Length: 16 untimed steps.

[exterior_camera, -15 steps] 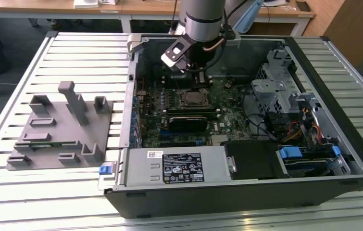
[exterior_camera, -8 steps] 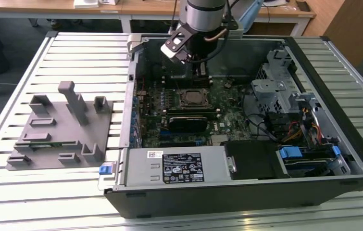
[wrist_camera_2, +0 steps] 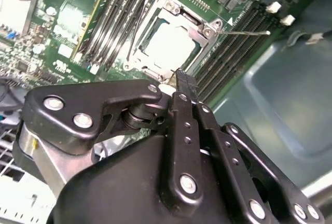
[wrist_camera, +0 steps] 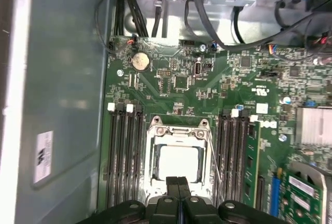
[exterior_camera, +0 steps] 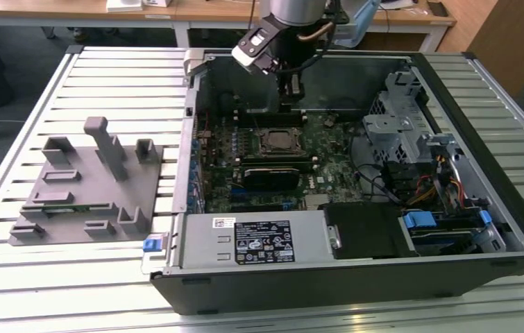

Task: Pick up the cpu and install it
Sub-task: 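Install the first cpu locking lever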

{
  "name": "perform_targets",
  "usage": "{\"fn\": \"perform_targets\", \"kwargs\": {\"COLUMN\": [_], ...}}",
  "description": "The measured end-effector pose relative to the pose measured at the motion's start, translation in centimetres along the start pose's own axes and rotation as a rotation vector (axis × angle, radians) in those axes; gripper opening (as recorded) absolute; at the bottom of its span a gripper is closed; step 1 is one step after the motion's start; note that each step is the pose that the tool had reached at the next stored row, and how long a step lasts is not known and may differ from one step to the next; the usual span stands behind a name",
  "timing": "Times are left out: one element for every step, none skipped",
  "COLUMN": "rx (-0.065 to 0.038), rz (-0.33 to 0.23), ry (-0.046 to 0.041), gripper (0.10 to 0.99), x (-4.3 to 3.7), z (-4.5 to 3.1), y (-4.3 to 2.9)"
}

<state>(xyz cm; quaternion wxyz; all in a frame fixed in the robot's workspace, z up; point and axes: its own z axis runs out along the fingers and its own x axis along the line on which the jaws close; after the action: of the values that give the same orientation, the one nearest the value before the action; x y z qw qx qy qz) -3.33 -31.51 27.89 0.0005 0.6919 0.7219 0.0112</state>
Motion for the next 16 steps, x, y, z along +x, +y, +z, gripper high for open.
{"fn": "perform_targets", "kwargs": {"rx": [0.0,0.0,0.0,-0.001,-0.001,-0.001,-0.001,0.0,0.0,0.0,0.001,0.001,0.001,0.001,0.001,0.002], "rz": [0.0,0.0,0.0,0.0,0.0,-0.006,-0.021,-0.04,-0.058,-0.076,-0.094,-0.112,-0.13,-0.148,-0.166,-0.184], "ry": [0.0,-0.0001,-0.0002,-0.0002,-0.0005,-0.0024,-0.0034,-0.004,-0.0044,-0.0045,-0.0046,-0.0046,-0.0046,-0.0045,-0.0044,-0.0042], "gripper": [0.106,0.106,0.106,0.106,0.106,0.106,0.106,0.106,0.106,0.106,0.106,0.106,0.106,0.106,0.106,0.106], "x": [0.0,0.01,0.01,0.01,0.02,0.02,0.02,0.01,0.02,0.02,0.02,0.02,0.02,0.02,0.02,0.02], "z": [-0.41,-0.76,-1.0,-1.09,-1.1,-1.09,-1.1,-1.1,-1.1,-1.1,-1.09,-1.09,-1.09,-1.08,-1.07,-1.06], "y": [0.01,0.01,0.02,0.01,-0.02,-0.06,-0.07,-0.07,-0.07,-0.07,-0.07,-0.07,-0.08,-0.08,-0.08,-0.08]}}
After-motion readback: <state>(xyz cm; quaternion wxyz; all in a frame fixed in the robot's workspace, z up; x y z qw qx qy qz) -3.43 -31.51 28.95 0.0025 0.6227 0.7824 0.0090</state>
